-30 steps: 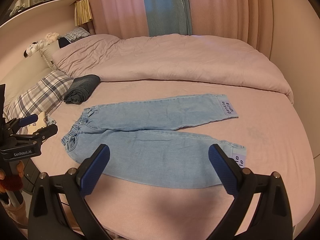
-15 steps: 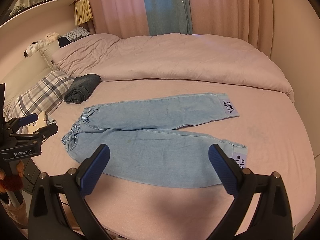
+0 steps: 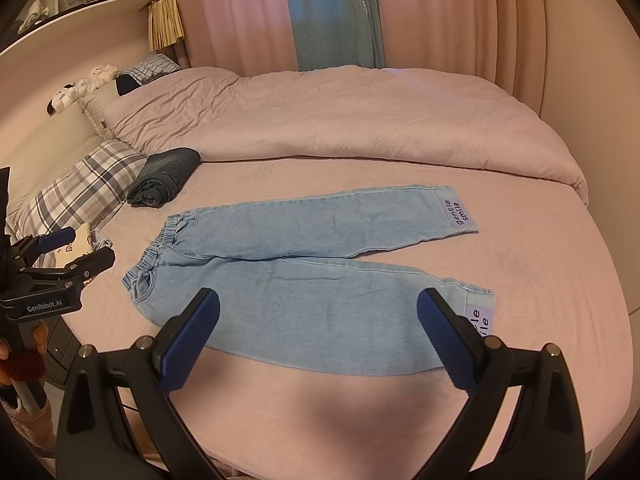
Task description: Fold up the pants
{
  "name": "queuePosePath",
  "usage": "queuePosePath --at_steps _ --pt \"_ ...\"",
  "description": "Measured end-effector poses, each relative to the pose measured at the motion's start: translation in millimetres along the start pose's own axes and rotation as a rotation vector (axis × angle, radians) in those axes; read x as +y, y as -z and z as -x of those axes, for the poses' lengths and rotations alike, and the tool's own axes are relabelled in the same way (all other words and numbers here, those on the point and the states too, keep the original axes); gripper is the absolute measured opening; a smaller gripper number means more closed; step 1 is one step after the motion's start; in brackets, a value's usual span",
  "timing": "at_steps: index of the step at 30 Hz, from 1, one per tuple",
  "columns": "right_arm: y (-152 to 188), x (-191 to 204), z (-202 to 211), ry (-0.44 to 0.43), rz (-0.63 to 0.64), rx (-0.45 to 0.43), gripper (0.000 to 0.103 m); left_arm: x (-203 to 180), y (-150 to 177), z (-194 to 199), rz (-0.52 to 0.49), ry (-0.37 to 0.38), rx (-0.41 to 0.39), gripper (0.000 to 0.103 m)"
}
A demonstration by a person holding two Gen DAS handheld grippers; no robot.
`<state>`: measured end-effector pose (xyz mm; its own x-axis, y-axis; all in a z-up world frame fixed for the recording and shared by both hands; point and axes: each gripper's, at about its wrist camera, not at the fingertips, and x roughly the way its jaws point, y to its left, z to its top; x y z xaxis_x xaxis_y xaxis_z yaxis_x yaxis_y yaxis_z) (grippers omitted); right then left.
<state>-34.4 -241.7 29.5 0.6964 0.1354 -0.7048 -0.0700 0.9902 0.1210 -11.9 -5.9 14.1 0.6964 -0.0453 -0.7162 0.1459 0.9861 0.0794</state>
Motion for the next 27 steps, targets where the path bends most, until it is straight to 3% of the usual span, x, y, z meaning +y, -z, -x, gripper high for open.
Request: queuePosePath --at_steps 7,16,20,27 --pt "19.7 -21.2 -22.0 -0.009 -0.074 0.04 0.1 35.6 28.4 -43.1 0.151 0.118 0.087 0.102" --pt "83.4 -101.0 -58.1 0.073 -0.352 0.131 0.099 122.0 94.3 -101.4 0.46 0.029 0.217 0.102" --pt "113.2 -130.8 -72.2 0.122 -0.473 0.181 0.099 146.3 121.3 -117.7 0.575 0.026 0.258 0.102" --pt "130.1 -157.5 -104.3 0.025 -0.65 0.16 0.098 158.7 136.7 -159.4 0.698 0.122 0.306 0.102"
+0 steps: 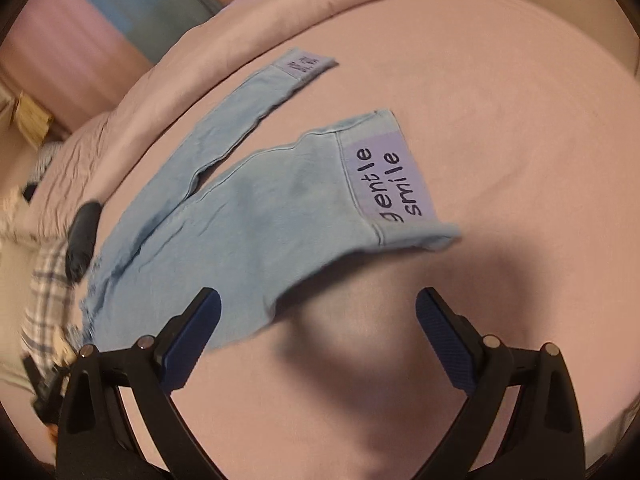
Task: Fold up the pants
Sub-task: 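Grasp the waistband with the left tool while the right tool grasps the labeled hem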
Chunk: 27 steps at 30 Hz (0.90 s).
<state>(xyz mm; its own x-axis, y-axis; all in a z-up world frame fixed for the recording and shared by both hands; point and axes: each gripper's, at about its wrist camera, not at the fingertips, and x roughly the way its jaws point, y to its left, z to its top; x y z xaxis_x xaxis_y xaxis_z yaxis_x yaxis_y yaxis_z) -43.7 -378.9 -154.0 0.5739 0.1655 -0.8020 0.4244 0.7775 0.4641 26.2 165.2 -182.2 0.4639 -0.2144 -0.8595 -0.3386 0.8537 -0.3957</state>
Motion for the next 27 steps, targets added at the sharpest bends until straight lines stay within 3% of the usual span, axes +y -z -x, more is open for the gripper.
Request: queuePosePath --at_steps 4,5,6,7,8,10,12,15,18,22,23,24,26,27 --pt "-11.9 -17.9 -15.3 -0.096 -0.18 -0.042 0.089 -0.4 -7.8 -7.6 0.03 0.018 -0.043 0.096" --pt "-14.1 -22.6 -17.1 -0.092 -0.219 -0.057 0.074 -1.1 -10.2 -7.7 0.03 0.003 -0.049 0.083" --pt "-17.5 -24.1 -17.2 -0.062 -0.235 -0.067 0.062 -2.5 -12.6 -6.9 0.024 -0.003 -0.056 0.063" --pt "-19.1 -22.9 -15.5 -0.046 -0.225 -0.074 0.04 -2.6 -15.7 -6.8 0.013 -0.006 -0.063 0.051" --pt "-20.7 -19.4 -13.9 -0.034 -0.202 -0.082 0.022 -3.1 -16.4 -6.0 0.004 -0.026 -0.058 0.028" --pt "-23.5 -4.0 -5.7 0.0 -0.113 -0.103 0.011 -1.3 -18.7 -4.6 -0.002 -0.024 -0.047 0.022" --pt "-26.4 17.3 12.2 0.05 0.015 -0.17 0.006 -1.6 -18.5 3.7 -0.018 -0.008 -0.058 0.017" --pt "-26.5 44.8 46.2 0.106 0.161 -0.217 0.005 -6.1 -16.1 25.1 -0.086 -0.03 -0.1 0.016" --pt "-25.3 37.7 62.7 0.159 0.192 -0.213 0.005 -1.1 -14.5 33.0 -0.1 -0.031 -0.098 0.017" --pt "-12.9 -3.2 29.6 0.207 0.164 -0.118 0.009 3.4 -4.9 8.1 -0.113 -0.106 -0.025 0.025" --pt "-9.5 -10.7 19.3 0.231 0.159 -0.094 0.023 3.8 -2.9 5.5 -0.127 -0.119 -0.012 0.034" --pt "-5.3 -24.1 7.1 0.238 0.133 -0.057 0.025 3.5 -2.2 6.2 -0.146 -0.154 -0.011 0.055" --pt "-3.6 -32.8 12.6 0.172 0.101 -0.093 0.026 4.9 -2.3 17.7 -0.192 -0.196 -0.041 0.076" --pt "-6.3 -36.6 18.4 0.144 0.082 -0.09 0.027 7.9 -2.9 26.1 -0.206 -0.198 -0.061 0.077"
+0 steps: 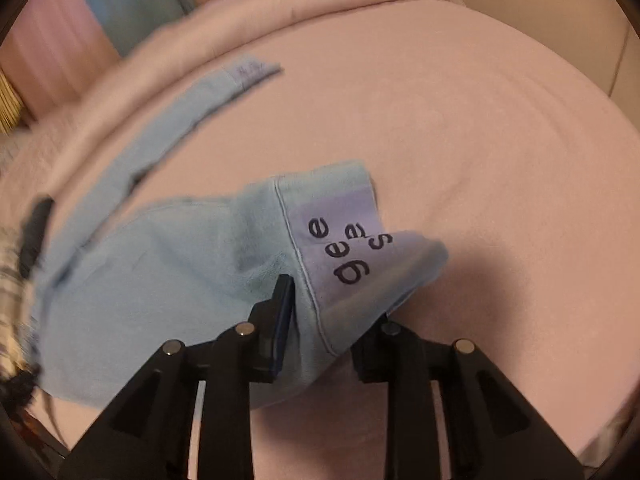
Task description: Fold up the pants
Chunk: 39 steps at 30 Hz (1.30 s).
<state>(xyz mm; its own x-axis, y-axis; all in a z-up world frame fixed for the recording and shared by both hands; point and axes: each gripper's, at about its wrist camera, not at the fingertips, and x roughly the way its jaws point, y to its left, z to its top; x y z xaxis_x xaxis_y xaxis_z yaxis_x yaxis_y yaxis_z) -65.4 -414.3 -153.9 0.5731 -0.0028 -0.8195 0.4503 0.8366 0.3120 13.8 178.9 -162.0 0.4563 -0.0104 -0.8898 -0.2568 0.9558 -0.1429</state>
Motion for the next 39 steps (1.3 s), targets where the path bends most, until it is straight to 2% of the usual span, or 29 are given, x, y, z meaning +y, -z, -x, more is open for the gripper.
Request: queuePosePath --at_steps 1,3,4,5,6,8,9,10,11,12,14,16,18,20,22,23,26,27,30,34,37,39 --pt "-5.5 -7.7 4.6 -0.027 -0.024 0.013 0.03 6.3 -0.6 7.7 -0.005 0.007 -0.013 0.077" --pt "-14.1 -19.5 18.4 0.019 -0.047 -0.006 0.044 20.0 -2.0 21.7 0.002 -0.024 -0.041 0.078" --pt "-15.6 -22.3 24.9 0.049 -0.057 -0.024 0.064 25.9 -2.8 27.1 0.0 -0.059 -0.056 0.078" --pt "-18.4 -25.9 31.7 0.091 -0.062 -0.048 0.076 29.3 -4.6 31.5 -0.004 -0.084 -0.066 0.078" --pt "-24.0 -28.4 40.6 0.193 -0.052 -0.096 0.074 32.4 -6.9 36.1 -0.005 -0.103 -0.081 0.078" --pt "-33.3 -26.4 47.7 0.336 -0.001 -0.158 0.074 31.9 -12.5 44.4 -0.017 -0.114 -0.109 0.078" --pt "-39.1 -24.0 51.9 0.393 0.018 -0.18 0.075 27.6 -15.7 46.1 -0.032 -0.108 -0.126 0.078" --pt "-45.6 -16.6 57.1 0.409 0.056 -0.213 0.075 19.0 -18.4 47.2 -0.055 -0.097 -0.142 0.078" --pt "-48.8 -10.6 60.1 0.382 0.086 -0.229 0.075 11.5 -20.9 48.8 -0.078 -0.089 -0.152 0.078" --pt "-51.4 3.8 59.5 0.299 0.143 -0.229 0.075 0.9 -23.0 47.6 -0.105 -0.075 -0.161 0.078" --pt "-48.7 23.5 47.4 0.165 0.224 -0.172 0.071 -20.7 -25.7 40.6 -0.158 -0.035 -0.163 0.078" --pt "-41.0 35.3 29.7 0.091 0.28 -0.113 0.068 -45.8 -27.0 28.4 -0.217 0.001 -0.164 0.078" --pt "-34.0 36.2 3.4 0.116 0.315 -0.038 0.067 -62.2 -28.2 10.6 -0.268 0.003 -0.131 0.078" --pt "-24.6 17.8 -24.3 0.189 0.32 0.027 0.067 -73.7 -23.4 -9.6 -0.314 -0.021 -0.092 0.078" --pt "-28.5 -1.0 -26.2 0.152 0.303 -0.008 0.068 -74.4 -20.2 -33.7 -0.342 -0.089 -0.037 0.078" --pt "-34.6 -6.2 -24.3 0.157 0.291 0.003 0.068 -73.3 -18.4 -39.6 -0.351 -0.105 -0.02 0.078" --pt "-53.0 -8.4 -19.2 0.183 0.267 0.058 0.069 -69.9 -23.7 -33.7 -0.372 -0.06 -0.032 0.078" --pt "-64.6 -2.8 -13.3 0.167 0.275 0.042 0.07 -70.2 -29.7 -28.8 -0.368 -0.03 -0.045 0.078" --pt "-76.7 47.3 -1.6 0.076 0.375 -0.03 0.071 -85.7 -53.6 -15.5 -0.39 0.038 -0.116 0.078" --pt "-113.7 133.3 -35.2 -0.109 0.564 -0.05 0.071 -111.7 -100.5 -23.5 -0.47 0.127 -0.168 0.078" --pt "-133.3 199.7 -69.2 -0.168 0.806 -0.068 0.07 -120.1 -143.2 -50.5 -0.542 0.103 -0.125 0.078" --pt "-144.2 240.7 -102.0 -0.154 0.997 -0.051 0.07 -120.2 -164.9 -67.2 -0.58 0.092 -0.097 0.078"
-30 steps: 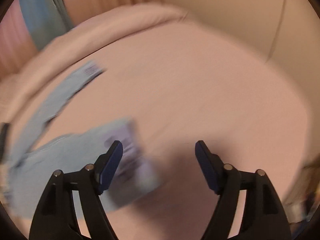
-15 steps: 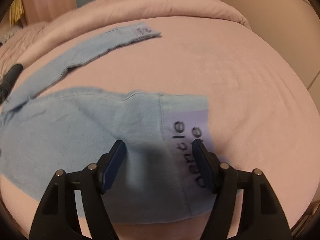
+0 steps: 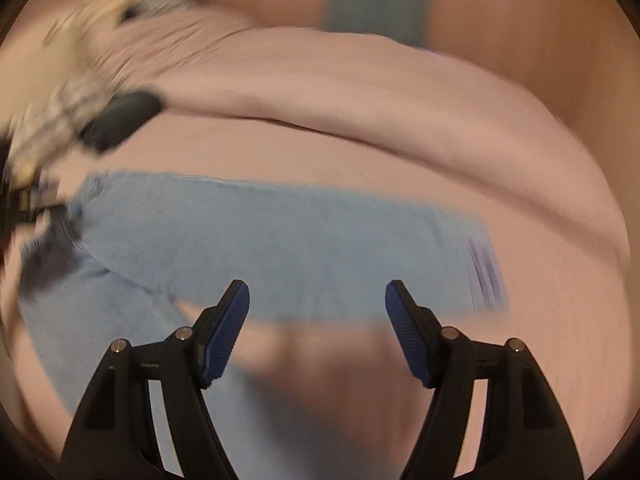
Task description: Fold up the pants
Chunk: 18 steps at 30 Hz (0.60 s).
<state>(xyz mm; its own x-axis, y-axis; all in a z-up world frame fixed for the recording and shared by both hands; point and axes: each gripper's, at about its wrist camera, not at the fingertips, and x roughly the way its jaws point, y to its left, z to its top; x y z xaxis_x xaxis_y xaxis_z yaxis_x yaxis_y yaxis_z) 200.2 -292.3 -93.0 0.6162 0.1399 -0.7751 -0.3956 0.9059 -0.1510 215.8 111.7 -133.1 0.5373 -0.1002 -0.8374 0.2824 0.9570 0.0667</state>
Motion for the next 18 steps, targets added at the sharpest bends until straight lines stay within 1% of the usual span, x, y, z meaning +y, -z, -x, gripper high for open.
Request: queuePosePath --at_steps 1,2,4,7,9,10,12,13,14,15,16,17,18 --pt "-13.6 -0.8 -16.7 0.012 0.055 0.026 0.07 6.4 -6.9 -8.4 -0.017 -0.001 0.01 0.078" --pt "-22.2 1.1 -29.6 0.01 0.091 0.051 0.07 11.0 -13.0 -17.5 -0.04 0.018 0.022 0.078" --pt "-45.0 3.5 -64.4 -0.02 0.144 0.096 0.07 21.9 -21.0 -34.7 -0.066 0.052 0.055 0.078" --pt "-67.5 12.8 -100.3 -0.072 0.187 0.129 0.07 31.9 -30.3 -62.1 -0.105 0.082 0.115 0.078" --pt "-85.9 22.0 -124.4 -0.109 0.236 0.161 0.07 35.8 -31.6 -73.4 -0.127 0.136 0.157 0.078" --pt "-90.9 25.1 -136.6 -0.141 0.269 0.192 0.07 38.2 -32.0 -79.0 -0.142 0.164 0.184 0.078" --pt "-94.5 36.6 -153.7 -0.137 0.341 0.246 0.069 39.3 -31.4 -85.7 -0.168 0.186 0.209 0.078" --pt "-94.4 39.7 -167.4 -0.152 0.372 0.304 0.067 38.8 -30.9 -89.1 -0.182 0.195 0.225 0.078" --pt "-92.2 40.6 -181.6 -0.169 0.393 0.372 0.066 38.1 -30.3 -91.7 -0.191 0.191 0.236 0.076" --pt "-91.4 39.9 -188.8 -0.179 0.393 0.402 0.066 36.7 -28.7 -94.5 -0.2 0.185 0.25 0.066" --pt "-92.4 38.3 -192.8 -0.209 0.364 0.421 0.06 34.6 -26.2 -95.7 -0.219 0.168 0.254 0.063" --pt "-92.7 39.6 -194.1 -0.235 0.352 0.437 0.05 32.2 -25.2 -95.3 -0.237 0.162 0.246 0.054" --pt "-90.9 45.6 -192.4 -0.239 0.375 0.44 0.044 29.9 -22.9 -92.6 -0.248 0.166 0.234 0.032"
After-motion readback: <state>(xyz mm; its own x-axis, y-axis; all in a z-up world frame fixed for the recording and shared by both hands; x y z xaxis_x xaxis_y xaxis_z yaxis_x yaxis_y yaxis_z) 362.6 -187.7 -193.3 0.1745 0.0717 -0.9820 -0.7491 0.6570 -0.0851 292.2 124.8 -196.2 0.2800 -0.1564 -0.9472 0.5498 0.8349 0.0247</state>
